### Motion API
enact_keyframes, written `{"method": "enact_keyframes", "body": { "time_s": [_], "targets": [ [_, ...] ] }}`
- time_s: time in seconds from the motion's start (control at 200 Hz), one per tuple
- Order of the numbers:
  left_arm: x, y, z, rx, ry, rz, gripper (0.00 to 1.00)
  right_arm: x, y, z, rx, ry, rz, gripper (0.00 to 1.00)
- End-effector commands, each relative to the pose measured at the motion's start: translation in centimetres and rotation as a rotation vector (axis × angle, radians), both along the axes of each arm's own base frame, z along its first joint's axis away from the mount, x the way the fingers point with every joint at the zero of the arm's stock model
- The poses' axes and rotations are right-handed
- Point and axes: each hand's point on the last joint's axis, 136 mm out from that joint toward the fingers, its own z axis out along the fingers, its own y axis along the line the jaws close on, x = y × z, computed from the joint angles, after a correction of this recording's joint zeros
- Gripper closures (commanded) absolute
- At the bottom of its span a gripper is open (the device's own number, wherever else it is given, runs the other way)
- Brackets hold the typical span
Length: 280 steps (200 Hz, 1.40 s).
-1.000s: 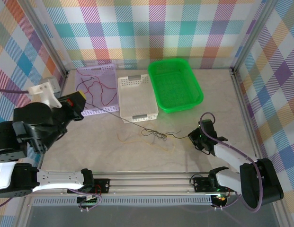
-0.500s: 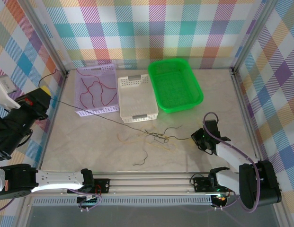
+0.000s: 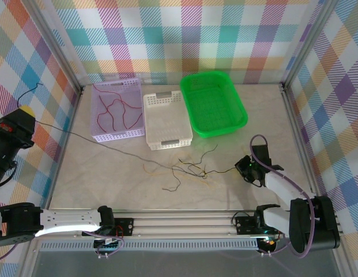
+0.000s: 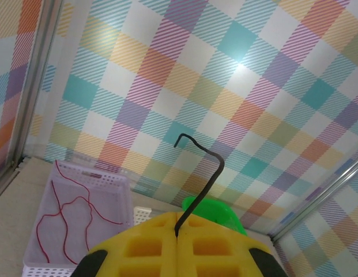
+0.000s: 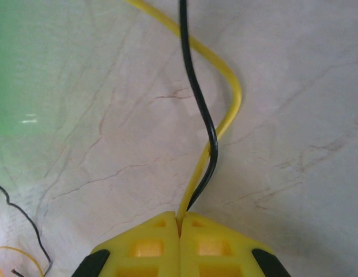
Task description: Untangle the cables
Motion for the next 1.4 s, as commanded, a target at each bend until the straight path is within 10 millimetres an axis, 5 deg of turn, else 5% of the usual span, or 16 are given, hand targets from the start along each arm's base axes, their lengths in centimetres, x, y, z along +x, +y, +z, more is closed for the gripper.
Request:
{"method": "enact_keyframes", "body": {
  "time_s": [0.0, 0.105, 0.335, 0.525, 0.74, 1.03, 1.395],
  "targets": [
    [0.9, -2.9, -0.6, 0.079, 0.025, -0.018, 1.00, 1.2, 1.5, 2.0, 0.037, -0.048, 0.113, 0.94],
    [1.8, -6.7, -1.9, 0.128, 0.060, -0.062, 1.00, 1.8, 2.6, 3.8, 0.062, -0.086, 0.183, 0.65],
    [3.3, -13.9, -4.6, 0.187, 0.123, -0.156, 1.00, 2.4, 2.9, 9.2, 0.025, -0.254, 0.274, 0.37],
    [4.3, -18.7, -5.7, 0.192, 0.156, -0.219, 1.00, 2.0, 9.4, 16.8, 0.175, -0.557, 0.539, 0.30],
    [5.5, -22.6, -6.8, 0.133, 0.208, -0.284, 1.00, -2.5, 18.1, 22.4, 0.232, -0.855, 0.899, 0.24],
    [7.1, -24.1, -8.1, 0.051, 0.270, -0.299, 1.00, -8.2, 24.9, 23.6, 0.277, -1.048, 1.169, 0.20],
    [8.0, -25.4, -9.5, -0.001, 0.315, -0.317, 1.00, -8.9, 28.9, 21.1, 0.259, -0.986, 1.225, 0.21]
  ]
}}
